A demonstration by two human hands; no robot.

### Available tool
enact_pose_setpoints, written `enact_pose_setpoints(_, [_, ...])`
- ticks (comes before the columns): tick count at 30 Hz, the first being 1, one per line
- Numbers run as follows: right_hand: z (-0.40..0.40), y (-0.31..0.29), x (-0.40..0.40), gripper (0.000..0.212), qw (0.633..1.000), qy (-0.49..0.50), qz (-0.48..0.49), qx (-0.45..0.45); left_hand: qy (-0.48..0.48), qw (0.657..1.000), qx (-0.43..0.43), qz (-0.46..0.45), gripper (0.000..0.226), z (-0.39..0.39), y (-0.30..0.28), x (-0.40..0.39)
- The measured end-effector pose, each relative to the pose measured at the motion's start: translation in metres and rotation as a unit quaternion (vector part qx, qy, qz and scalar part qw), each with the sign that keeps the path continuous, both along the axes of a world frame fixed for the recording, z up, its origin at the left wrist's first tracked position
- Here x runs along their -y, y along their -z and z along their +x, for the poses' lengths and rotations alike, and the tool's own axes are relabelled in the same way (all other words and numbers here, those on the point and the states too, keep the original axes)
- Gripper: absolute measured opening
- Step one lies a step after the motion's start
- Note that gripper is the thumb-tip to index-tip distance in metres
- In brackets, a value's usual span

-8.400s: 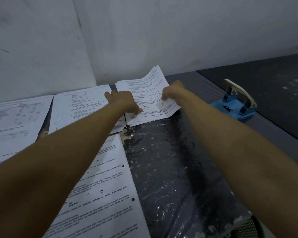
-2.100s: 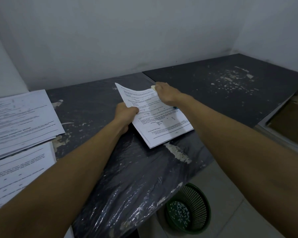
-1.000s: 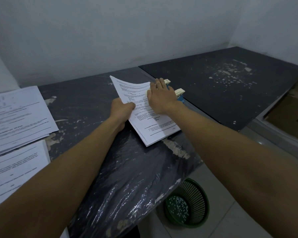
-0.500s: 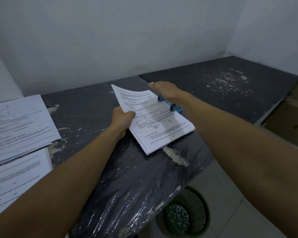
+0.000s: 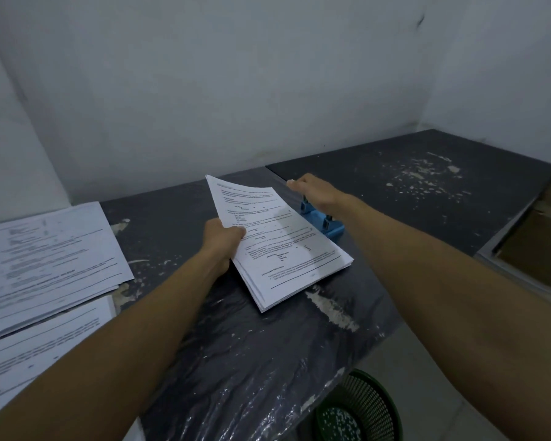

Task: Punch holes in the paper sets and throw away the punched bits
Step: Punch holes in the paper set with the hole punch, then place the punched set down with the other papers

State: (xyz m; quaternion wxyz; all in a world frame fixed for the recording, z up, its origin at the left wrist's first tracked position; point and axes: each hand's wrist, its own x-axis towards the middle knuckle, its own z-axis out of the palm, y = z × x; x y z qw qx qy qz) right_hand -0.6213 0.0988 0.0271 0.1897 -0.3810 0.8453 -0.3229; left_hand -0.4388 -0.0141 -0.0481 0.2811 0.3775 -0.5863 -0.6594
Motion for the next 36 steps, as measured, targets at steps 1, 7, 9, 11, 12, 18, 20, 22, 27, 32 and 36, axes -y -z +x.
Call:
enact_pose_setpoints(1, [0.002, -0.002, 0.000, 0.059, 1.000, 0.000, 0.001, 0.006, -0.005, 1.000, 0.001, 0.000, 0.032, 0.006, -0.002, 0.003])
enact_pose_setpoints(7, [0.009, -0.018, 0.007, 0.055, 0.989, -0.002, 0.114, -0.093, -0.036, 0.999, -0.017, -0.002, 0.032, 0.047, -0.023, 0.023])
enact_pose_setpoints(9, [0.014, -0.020, 0.012, 0.040, 0.974, 0.013, 0.141, -0.178, -0.044, 0.999, -0.029, 0.000, 0.035, 0.060, -0.031, 0.031])
enact_pose_setpoints(11, [0.025, -0.020, 0.017, 0.040, 0.962, 0.015, 0.079, -0.261, -0.054, 0.998, -0.042, 0.002, 0.037, 0.070, -0.039, 0.038])
enact_pose_setpoints(12, [0.034, -0.019, 0.020, 0.036, 0.957, 0.007, 0.020, -0.288, -0.061, 0.997, -0.048, 0.000, 0.037, 0.075, -0.043, 0.042])
enact_pose_setpoints(18, [0.083, -0.012, 0.043, 0.035, 0.987, -0.045, -0.090, -0.124, -0.075, 0.995, -0.064, -0.020, 0.039, 0.095, -0.060, 0.060])
enact_pose_setpoints(20, [0.090, -0.009, 0.052, 0.040, 0.993, -0.027, -0.110, 0.007, -0.080, 0.995, -0.063, -0.015, 0.040, 0.101, -0.064, 0.067])
enact_pose_setpoints(22, [0.095, -0.008, 0.060, 0.027, 0.984, 0.002, -0.136, 0.118, -0.089, 0.994, -0.068, -0.009, 0.039, 0.106, -0.066, 0.076])
enact_pose_setpoints(27, [0.097, -0.001, 0.077, 0.005, 0.956, 0.038, -0.194, 0.216, -0.093, 0.993, -0.065, 0.022, 0.034, 0.111, -0.065, 0.105])
enact_pose_setpoints(32, [0.095, 0.018, 0.108, 0.009, 0.965, 0.059, -0.180, 0.179, -0.097, 0.993, 0.029, -0.061, 0.030, 0.105, -0.056, 0.136])
enact_pose_setpoints(36, [0.090, 0.046, 0.137, 0.014, 0.981, 0.084, -0.142, 0.105, -0.106, 0.975, 0.104, -0.164, 0.028, 0.098, -0.043, 0.160])
